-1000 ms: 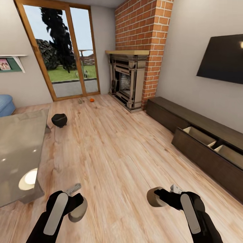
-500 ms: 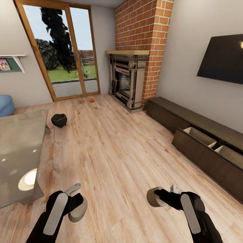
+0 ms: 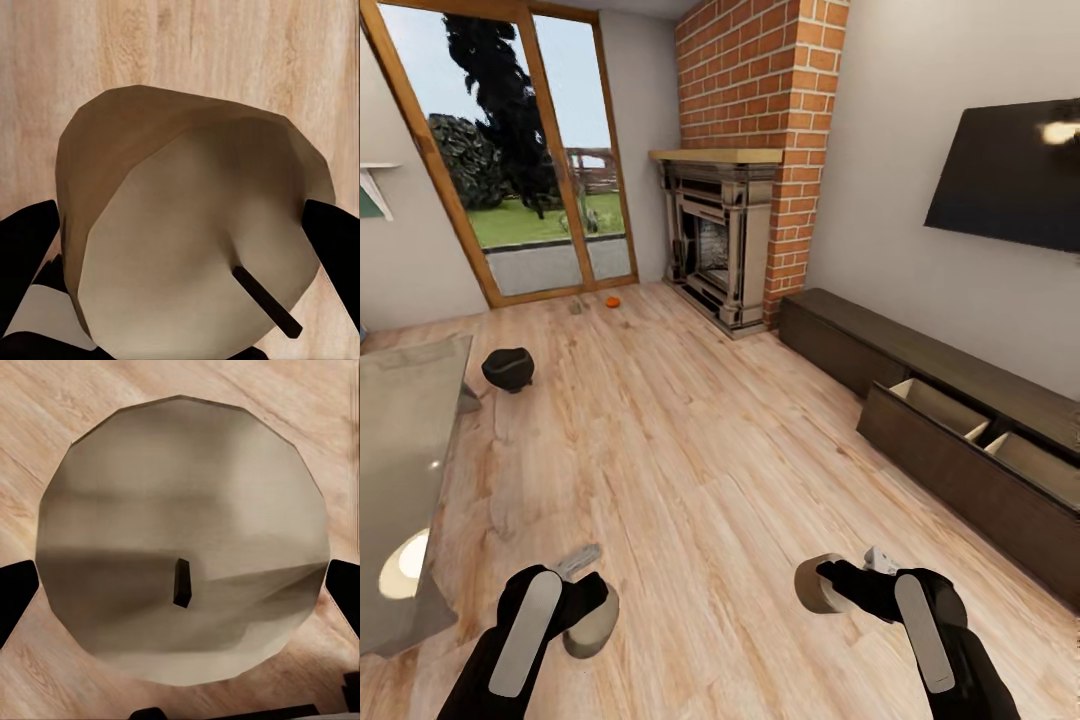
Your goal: Place each of the two pumpkins and all three candles from the living room inside a cabinet in the living room (use any cabinet), then make sure every cabinet is closed, and position the cauldron so it is next to a table in the living room.
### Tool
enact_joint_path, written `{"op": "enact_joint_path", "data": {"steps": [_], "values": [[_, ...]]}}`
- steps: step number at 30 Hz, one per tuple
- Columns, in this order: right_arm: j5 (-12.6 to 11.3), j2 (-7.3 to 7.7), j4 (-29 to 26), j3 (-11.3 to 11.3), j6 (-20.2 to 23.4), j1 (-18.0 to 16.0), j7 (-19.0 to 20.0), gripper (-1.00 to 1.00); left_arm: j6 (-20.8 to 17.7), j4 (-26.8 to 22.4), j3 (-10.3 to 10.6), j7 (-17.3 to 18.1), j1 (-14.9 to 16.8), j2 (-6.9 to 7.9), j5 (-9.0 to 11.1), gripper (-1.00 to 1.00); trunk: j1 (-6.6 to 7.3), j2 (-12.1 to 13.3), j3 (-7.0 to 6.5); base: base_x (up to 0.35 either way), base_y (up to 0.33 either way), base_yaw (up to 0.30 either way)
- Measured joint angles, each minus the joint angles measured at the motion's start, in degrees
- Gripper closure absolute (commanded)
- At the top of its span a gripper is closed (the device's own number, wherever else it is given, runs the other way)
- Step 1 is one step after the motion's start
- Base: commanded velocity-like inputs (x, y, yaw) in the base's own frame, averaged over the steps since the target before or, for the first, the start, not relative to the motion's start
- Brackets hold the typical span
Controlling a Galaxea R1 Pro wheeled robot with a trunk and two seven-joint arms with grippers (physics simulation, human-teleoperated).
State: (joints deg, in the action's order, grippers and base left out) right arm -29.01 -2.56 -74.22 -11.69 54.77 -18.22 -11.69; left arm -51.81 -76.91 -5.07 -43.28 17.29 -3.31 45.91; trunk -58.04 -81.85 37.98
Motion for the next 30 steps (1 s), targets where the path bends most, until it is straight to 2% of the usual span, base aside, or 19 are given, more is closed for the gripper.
{"op": "enact_joint_path", "data": {"steps": [14,24,30], "values": [[0.12,0.05,0.00,0.00,0.06,0.00,0.01,1.00,1.02,0.00,0.07,0.00,0.00,0.00,0.00,1.00,-0.03,0.00,-0.50,0.035,0.000,-0.283],[0.05,-0.08,0.01,0.00,0.00,0.00,0.00,1.00,1.01,0.00,0.07,-0.01,0.00,0.00,-0.29,1.00,0.00,0.00,-0.89,0.259,0.067,-0.283],[0.08,-0.15,0.00,0.00,0.03,0.00,0.00,1.00,1.04,0.00,0.08,0.00,0.00,0.00,-0.27,1.00,-0.03,0.00,-1.11,0.044,0.006,-0.283]]}}
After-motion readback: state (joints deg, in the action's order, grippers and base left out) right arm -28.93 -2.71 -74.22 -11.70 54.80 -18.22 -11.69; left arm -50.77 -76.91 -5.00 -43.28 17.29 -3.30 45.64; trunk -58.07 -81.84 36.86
